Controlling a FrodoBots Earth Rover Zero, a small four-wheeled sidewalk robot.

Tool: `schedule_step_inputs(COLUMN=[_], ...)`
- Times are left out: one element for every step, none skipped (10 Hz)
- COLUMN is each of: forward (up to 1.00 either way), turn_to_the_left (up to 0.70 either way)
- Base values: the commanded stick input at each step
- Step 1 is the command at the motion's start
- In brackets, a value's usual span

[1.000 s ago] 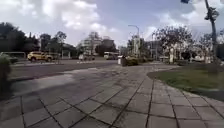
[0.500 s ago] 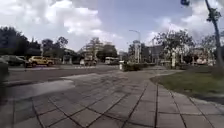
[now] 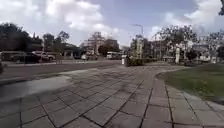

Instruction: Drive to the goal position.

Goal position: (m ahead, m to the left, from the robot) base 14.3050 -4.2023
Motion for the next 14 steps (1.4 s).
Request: schedule_step_inputs(forward=[0.7,0.7,0.7,0.7,0.7,0.7,0.7,0.7,0.7,0.7,0.7,0.54,0.13,0.0], turn_to_the_left=[0.0,0.0,0.0,0.0,0.0,0.0,0.0,0.0,0.0,0.0,0.0,0.0,0.0,0.0])
